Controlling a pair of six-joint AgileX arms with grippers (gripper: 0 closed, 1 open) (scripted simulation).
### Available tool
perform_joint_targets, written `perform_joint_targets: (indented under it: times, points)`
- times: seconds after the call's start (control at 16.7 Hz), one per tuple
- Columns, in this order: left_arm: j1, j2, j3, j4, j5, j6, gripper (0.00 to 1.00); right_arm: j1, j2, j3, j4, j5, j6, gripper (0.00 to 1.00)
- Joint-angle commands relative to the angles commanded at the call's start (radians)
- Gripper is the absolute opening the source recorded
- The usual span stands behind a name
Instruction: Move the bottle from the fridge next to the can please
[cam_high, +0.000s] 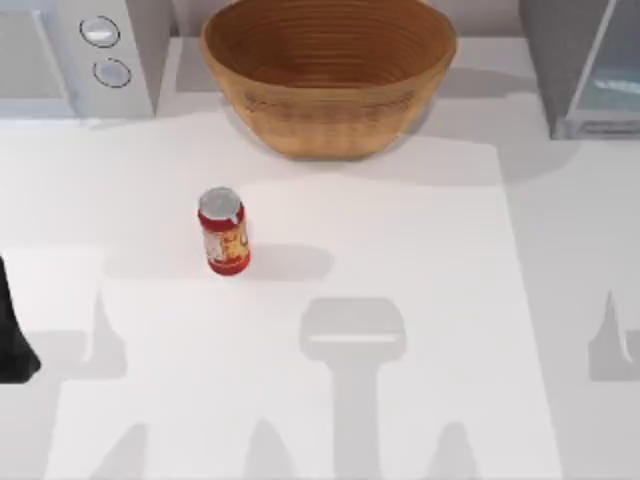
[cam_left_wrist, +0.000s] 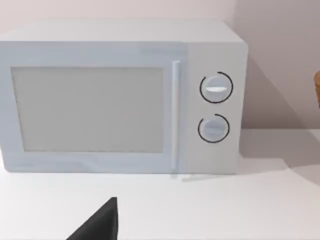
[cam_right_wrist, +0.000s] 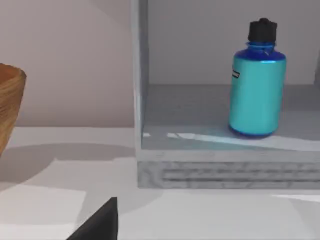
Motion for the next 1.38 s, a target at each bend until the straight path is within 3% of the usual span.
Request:
perform_joint_targets:
  times: [0.3, 0.54, 1.38]
  points:
    - [0.000, 0.000, 0.000, 0.000, 0.000, 0.000, 1.00, -0.013, 0.062, 0.044, 0.053, -0.004, 0.000, 1.00]
    - [0.000, 0.000, 0.000, 0.000, 0.000, 0.000, 1.00, -0.048, 0.294, 0.177, 0.215, -0.027, 0.002, 1.00]
    - [0.000, 0.000, 0.000, 0.000, 0.000, 0.000, 1.00, -0.199, 1.832, 0.808, 0.994, -0.165, 0.012, 1.00]
